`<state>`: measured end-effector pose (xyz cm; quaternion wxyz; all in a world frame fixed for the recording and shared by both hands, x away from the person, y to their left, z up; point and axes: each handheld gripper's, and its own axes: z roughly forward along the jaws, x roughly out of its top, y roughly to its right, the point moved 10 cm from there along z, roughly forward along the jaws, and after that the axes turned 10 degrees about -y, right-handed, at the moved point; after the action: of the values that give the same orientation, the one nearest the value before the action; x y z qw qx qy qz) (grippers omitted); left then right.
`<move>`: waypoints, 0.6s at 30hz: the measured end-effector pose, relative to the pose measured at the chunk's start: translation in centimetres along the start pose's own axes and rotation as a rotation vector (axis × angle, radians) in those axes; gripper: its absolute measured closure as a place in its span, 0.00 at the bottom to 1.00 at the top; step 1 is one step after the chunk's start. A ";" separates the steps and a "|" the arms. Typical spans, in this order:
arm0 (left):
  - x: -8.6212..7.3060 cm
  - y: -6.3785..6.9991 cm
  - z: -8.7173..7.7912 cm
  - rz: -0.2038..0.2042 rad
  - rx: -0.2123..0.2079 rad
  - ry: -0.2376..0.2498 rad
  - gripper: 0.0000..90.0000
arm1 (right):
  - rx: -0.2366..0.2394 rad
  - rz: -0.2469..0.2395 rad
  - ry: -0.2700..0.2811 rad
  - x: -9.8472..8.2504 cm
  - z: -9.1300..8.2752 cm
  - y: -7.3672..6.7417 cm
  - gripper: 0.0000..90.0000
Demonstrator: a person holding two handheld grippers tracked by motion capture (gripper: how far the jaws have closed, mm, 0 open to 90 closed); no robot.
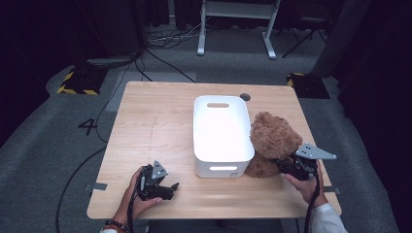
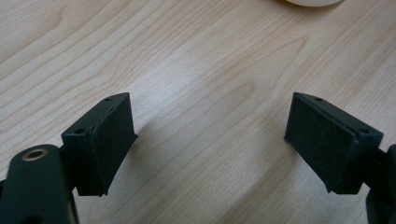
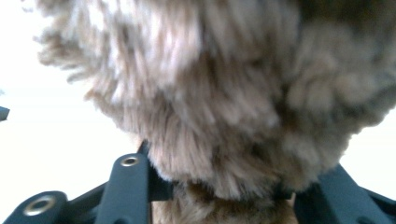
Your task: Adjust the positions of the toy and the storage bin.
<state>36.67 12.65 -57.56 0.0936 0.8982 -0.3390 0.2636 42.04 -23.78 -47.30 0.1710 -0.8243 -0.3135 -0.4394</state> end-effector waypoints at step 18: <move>0.0 -0.5 0.3 -0.040 -0.006 0.003 0.12 | 0.005 -0.014 0.082 -0.2 -1.7 0.8 0.71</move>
<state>37.11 12.90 -57.83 0.1022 0.9041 -0.3218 0.2621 41.45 -25.36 -46.54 0.1826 -0.8028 -0.3132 -0.4734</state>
